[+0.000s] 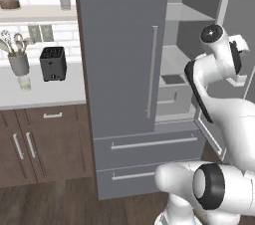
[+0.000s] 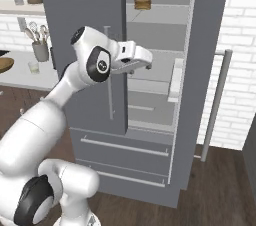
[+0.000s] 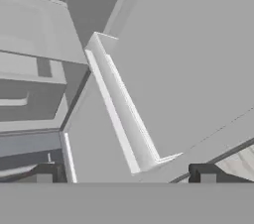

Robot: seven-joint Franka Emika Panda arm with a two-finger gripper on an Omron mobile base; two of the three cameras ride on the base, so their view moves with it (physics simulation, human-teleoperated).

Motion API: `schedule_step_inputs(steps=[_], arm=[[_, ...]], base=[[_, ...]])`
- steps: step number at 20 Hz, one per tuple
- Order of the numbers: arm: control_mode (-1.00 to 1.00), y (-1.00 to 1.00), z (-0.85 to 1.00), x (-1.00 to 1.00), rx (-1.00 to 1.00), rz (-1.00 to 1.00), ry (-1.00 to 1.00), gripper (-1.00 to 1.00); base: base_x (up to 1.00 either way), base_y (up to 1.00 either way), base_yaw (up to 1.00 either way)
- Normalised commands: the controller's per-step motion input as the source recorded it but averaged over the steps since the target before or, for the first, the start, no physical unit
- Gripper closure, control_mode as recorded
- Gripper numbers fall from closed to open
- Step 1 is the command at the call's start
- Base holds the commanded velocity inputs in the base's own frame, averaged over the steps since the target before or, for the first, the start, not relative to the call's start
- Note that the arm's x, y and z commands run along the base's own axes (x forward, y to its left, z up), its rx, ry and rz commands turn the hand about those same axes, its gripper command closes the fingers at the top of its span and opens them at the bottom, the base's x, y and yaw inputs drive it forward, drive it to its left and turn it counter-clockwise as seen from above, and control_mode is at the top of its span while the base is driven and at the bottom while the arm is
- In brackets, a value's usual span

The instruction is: Grab a lemon wedge from the fridge and one ice cube from the ice bowl, and put them in the glass of lemonade.

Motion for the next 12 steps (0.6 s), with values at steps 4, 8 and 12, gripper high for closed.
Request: schedule_step_inputs(steps=[4, 8, 12], arm=[[-1.0, 1.0, 0.0, -0.44, 0.14, 0.01, 0.0, -1.0], [-1.0, 1.0, -0.15, -0.19, 0.37, 0.06, 0.03, -1.0], [-1.0, 0.87, -0.39, 0.03, 0.55, 0.17, 0.04, -1.0]], base=[[0.0, 0.0, 0.0], [0.0, 0.0, 0.0], [0.0, 0.0, 0.0]])
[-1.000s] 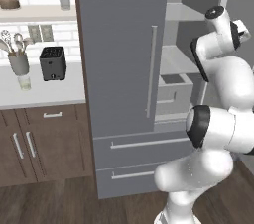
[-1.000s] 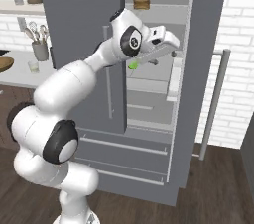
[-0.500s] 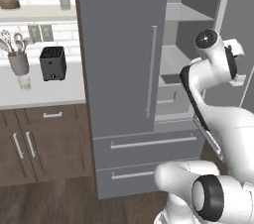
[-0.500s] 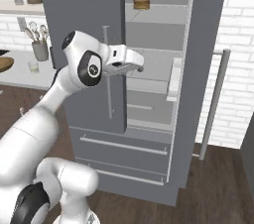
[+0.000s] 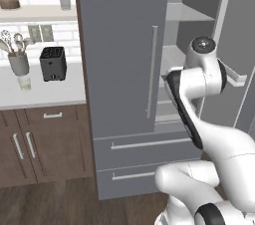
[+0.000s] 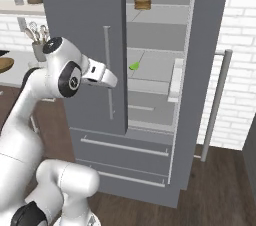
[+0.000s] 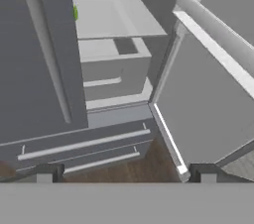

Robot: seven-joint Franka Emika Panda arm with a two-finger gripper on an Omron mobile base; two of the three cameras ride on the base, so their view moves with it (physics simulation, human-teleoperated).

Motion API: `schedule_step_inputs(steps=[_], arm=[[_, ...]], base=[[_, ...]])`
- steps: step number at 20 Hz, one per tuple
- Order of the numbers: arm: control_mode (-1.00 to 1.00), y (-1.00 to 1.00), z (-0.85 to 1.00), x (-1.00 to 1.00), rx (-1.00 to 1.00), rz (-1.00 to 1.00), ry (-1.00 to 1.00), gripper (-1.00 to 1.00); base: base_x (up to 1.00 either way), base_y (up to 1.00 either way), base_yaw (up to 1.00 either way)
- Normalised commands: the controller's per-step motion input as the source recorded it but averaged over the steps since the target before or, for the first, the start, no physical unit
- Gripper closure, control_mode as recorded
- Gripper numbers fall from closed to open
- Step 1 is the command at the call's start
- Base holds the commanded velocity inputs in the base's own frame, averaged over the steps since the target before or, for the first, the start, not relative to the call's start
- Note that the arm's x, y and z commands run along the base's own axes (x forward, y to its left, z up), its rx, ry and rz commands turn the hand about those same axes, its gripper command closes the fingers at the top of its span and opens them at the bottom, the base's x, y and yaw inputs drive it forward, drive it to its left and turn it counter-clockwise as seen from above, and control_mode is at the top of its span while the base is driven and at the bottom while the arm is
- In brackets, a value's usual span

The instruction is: Grab a lemon wedge from the fridge and one ice cube from the ice bowl, and put them in the glass of lemonade.

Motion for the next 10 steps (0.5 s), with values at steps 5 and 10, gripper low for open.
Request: schedule_step_inputs(steps=[5, 10], arm=[[-1.0, 0.2, -0.04, 0.65, 0.26, 0.17, 0.02, -1.0], [-1.0, 0.08, -0.08, 0.65, 0.01, 0.1, -0.02, -1.0]], base=[[0.0, 0.0, 0.0], [0.0, 0.0, 0.0]])
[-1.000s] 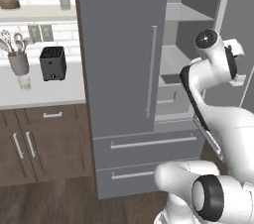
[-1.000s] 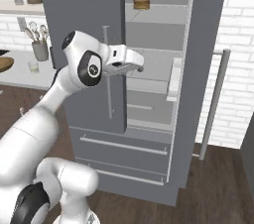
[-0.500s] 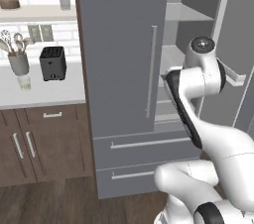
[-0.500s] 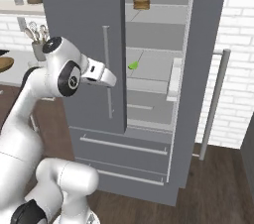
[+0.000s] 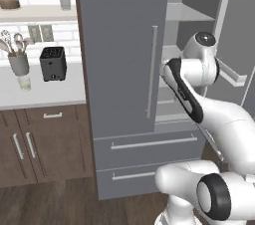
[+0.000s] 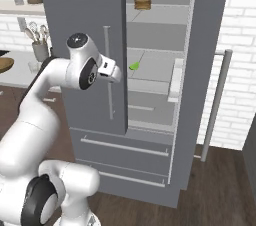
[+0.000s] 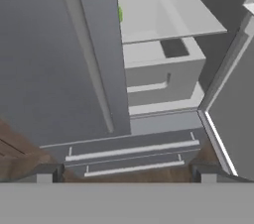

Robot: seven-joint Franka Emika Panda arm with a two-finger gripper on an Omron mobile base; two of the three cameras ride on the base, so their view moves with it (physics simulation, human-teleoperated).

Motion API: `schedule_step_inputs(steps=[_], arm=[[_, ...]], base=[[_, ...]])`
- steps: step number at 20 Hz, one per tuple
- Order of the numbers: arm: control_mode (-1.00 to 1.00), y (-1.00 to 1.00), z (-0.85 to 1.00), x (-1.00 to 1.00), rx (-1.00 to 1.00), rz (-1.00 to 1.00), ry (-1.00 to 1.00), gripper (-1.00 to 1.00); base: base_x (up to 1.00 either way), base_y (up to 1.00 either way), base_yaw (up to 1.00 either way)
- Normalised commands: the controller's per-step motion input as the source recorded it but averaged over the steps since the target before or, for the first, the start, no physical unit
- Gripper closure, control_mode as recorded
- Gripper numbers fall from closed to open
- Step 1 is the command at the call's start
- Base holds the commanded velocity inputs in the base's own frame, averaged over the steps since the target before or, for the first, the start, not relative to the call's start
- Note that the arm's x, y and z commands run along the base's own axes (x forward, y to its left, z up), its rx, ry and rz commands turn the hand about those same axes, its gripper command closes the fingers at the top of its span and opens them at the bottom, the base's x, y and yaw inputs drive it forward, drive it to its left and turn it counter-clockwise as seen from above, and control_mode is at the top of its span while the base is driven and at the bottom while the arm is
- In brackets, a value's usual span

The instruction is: Grab a lemon wedge from the fridge and one ice cube from the ice bowl, and put them in the glass of lemonade.

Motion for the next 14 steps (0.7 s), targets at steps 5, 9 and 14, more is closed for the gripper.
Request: schedule_step_inputs(steps=[5, 9, 14], arm=[[-1.0, 0.39, -0.26, 0.36, 0.0, 0.11, -0.05, -1.0], [-1.0, 0.09, -0.07, 0.58, 0.0, 0.04, -0.13, -1.0], [-1.0, 0.01, -0.09, 0.55, 0.0, 0.01, -0.24, -1.0]], base=[[0.0, 0.0, 0.0], [0.0, 0.0, 0.0], [0.0, 0.0, 0.0]])
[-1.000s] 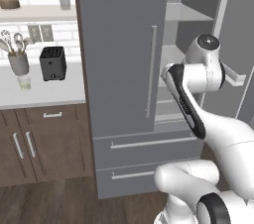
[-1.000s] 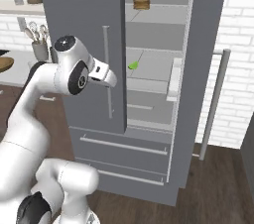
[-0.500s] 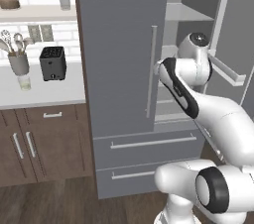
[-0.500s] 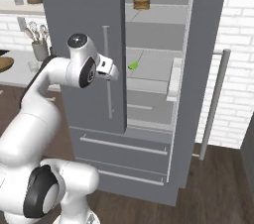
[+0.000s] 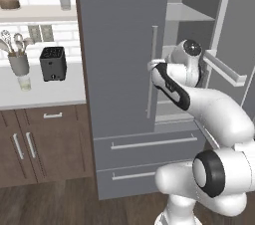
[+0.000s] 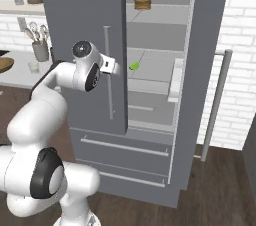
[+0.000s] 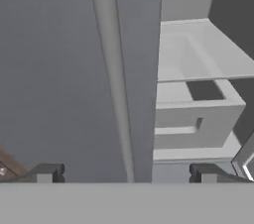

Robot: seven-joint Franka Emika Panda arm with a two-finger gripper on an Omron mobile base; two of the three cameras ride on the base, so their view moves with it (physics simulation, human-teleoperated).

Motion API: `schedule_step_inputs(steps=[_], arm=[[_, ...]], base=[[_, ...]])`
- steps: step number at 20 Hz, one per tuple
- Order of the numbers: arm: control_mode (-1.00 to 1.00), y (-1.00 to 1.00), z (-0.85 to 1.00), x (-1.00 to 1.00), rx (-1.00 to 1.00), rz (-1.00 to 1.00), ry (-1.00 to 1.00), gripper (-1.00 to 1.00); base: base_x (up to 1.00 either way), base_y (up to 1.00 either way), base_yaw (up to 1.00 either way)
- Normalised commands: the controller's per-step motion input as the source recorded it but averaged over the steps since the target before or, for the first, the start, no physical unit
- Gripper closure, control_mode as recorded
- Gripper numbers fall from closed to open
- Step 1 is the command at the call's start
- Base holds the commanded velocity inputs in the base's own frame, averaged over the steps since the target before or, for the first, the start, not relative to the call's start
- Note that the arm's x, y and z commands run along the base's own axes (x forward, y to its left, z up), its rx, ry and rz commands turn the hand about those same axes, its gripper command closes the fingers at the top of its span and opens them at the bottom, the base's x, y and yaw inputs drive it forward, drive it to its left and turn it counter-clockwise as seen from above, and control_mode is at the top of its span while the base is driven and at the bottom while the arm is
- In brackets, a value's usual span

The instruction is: Grab a lemon wedge from the fridge and one ice cube from the ice bowl, and put them in the glass of lemonade.

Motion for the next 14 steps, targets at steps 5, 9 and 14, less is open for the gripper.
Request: schedule_step_inputs(steps=[5, 9, 14], arm=[[-1.0, 0.1, -0.09, 0.6, 0.0, 0.0, -0.09, -1.0], [-1.0, 0.08, -0.02, 0.74, 0.0, 0.0, 0.0, -1.0], [-1.0, 0.0, -0.04, 0.88, 0.0, 0.0, 0.0, -1.0]], base=[[0.0, 0.0, 0.0], [0.0, 0.0, 0.0], [0.0, 0.0, 0.0]])
